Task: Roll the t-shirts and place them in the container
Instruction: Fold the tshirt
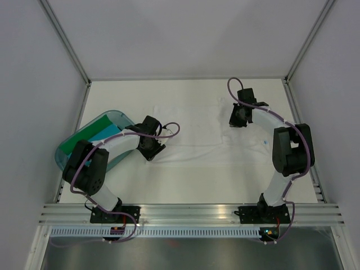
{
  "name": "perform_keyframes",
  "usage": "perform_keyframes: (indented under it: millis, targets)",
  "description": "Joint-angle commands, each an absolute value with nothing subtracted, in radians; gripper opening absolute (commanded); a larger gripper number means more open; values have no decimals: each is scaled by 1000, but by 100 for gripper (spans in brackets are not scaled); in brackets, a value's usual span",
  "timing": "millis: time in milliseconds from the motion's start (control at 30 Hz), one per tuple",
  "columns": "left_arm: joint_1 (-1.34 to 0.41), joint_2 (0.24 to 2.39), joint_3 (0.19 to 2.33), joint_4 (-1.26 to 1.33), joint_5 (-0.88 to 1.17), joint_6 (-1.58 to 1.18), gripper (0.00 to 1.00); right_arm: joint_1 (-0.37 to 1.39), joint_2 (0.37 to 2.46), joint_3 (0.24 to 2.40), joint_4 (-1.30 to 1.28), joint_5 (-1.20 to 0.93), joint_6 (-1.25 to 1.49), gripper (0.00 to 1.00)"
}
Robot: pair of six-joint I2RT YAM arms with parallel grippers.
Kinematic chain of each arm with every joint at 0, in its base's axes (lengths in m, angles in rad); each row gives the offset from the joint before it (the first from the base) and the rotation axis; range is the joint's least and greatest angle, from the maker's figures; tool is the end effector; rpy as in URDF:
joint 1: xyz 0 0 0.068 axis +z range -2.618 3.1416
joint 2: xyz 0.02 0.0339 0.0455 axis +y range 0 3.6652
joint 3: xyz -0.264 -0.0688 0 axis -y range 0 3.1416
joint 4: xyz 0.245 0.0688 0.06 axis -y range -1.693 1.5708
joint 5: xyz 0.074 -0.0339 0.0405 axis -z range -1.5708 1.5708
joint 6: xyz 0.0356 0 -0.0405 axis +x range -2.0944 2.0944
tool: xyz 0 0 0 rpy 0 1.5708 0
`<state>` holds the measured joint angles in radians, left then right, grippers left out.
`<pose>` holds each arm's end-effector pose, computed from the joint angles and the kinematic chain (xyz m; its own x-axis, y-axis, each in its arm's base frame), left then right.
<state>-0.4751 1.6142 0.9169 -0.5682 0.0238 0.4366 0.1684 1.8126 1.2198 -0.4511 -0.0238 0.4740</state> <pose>0.2581 -0.1337 0.1614 -0.5725 0.7699 -0.2820 0.7788 0.6182 0.1065 0.3696 0.0637 0.1880 -0.8401 0.3200 -0.4380 0.2294 0.9413 0.2478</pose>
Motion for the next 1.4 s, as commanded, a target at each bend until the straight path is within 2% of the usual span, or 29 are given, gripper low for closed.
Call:
perform_keyframes:
  millis: [0,167,300,333,400,433,533,700,967,1033,1133,1167,1200,1300,1333,1367]
  targets:
    - [-477,1591,911,-548,5,420,50,172,1821,1304,-483,17,437,6]
    - [-477,1566,914,-548,6,423,50,170,1729,1260,-511,87,434,9]
    - [-477,1529,917,-548,5,428,50,123,1638,1128,-520,92,465,15]
    - [-477,1507,919,-551,-27,428,50,108,1590,1097,-528,80,477,20]
    - [-477,1479,922,-558,-44,428,50,51,1469,988,-540,61,520,37]
    - [-477,1467,920,-563,-48,431,50,32,1422,945,-532,52,534,53]
    - [-479,1404,896,-580,-31,448,50,-47,1284,801,-561,37,560,62]
    - [-532,1309,812,-589,90,501,51,-217,1192,712,-635,12,564,62]
    - [-580,1376,743,-471,6,563,51,-304,1279,644,-529,40,611,55]
    - [-581,1397,712,-434,-40,584,50,-305,1316,621,-499,18,604,48]
    - [-580,1419,692,-420,-25,577,49,-311,1328,588,-468,11,601,27]
    - [-580,1422,686,-420,-5,571,45,-319,1327,581,-462,3,601,19]
    - [-581,1422,683,-416,26,558,37,-327,1324,577,-457,5,606,4]
    - [-581,1414,666,-402,83,554,17,-344,1312,589,-471,5,603,0]
    - [-580,1413,663,-396,84,558,3,-357,1299,594,-477,-24,600,0]
    - [-581,1411,657,-391,90,563,2,-365,1289,597,-483,-31,589,0]
